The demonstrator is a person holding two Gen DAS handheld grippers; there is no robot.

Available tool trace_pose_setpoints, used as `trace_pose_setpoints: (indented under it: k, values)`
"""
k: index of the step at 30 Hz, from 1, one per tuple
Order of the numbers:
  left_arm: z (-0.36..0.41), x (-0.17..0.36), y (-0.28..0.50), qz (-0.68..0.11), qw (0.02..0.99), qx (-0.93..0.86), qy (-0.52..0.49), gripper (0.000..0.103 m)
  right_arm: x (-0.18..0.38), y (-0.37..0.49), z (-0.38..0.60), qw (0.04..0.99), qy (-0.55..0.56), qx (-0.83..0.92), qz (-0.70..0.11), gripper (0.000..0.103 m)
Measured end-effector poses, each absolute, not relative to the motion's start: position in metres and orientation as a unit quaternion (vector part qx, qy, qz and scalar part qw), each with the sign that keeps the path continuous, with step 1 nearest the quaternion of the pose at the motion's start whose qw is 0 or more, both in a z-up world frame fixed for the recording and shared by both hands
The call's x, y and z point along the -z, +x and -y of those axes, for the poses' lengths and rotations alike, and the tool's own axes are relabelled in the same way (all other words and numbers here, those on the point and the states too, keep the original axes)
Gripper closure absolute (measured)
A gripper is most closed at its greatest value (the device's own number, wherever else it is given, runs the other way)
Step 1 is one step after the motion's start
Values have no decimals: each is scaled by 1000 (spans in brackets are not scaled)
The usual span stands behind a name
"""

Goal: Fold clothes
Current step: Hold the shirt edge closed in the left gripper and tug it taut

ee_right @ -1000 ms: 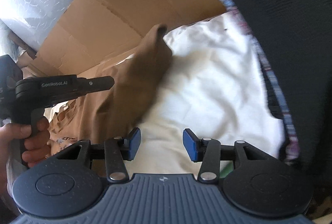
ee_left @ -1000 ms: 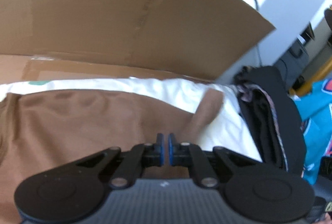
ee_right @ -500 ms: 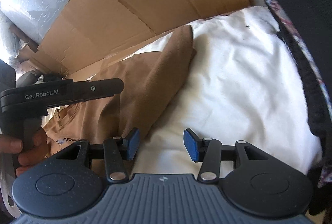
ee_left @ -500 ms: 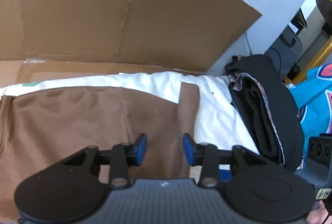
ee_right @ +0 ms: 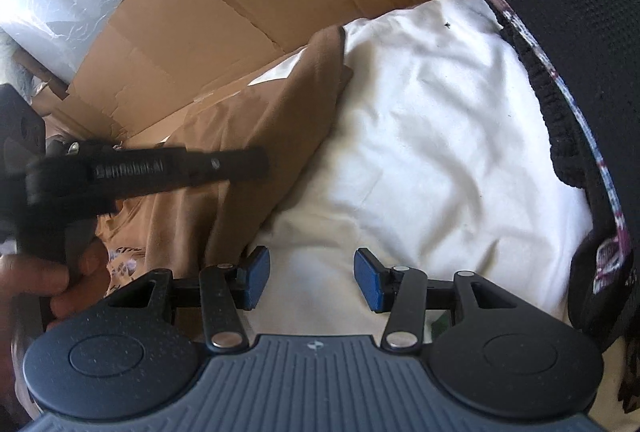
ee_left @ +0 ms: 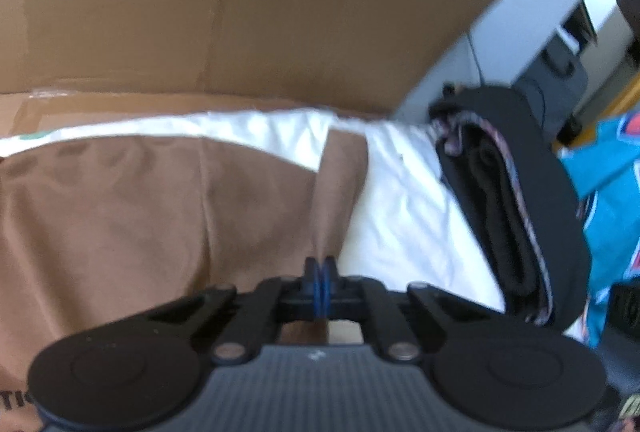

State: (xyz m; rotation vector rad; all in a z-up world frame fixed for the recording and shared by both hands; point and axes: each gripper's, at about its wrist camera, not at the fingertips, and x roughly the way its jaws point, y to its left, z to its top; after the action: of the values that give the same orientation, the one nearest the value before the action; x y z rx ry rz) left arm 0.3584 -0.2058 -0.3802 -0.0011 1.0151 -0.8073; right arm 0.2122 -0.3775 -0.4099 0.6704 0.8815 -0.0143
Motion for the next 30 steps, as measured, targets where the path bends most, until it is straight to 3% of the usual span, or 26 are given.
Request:
trace_pose_setpoints:
  k: [30]
  values:
    - [133,407,409,-493,823,274,-66,101,415,299,353,849,344,-10,-401,49]
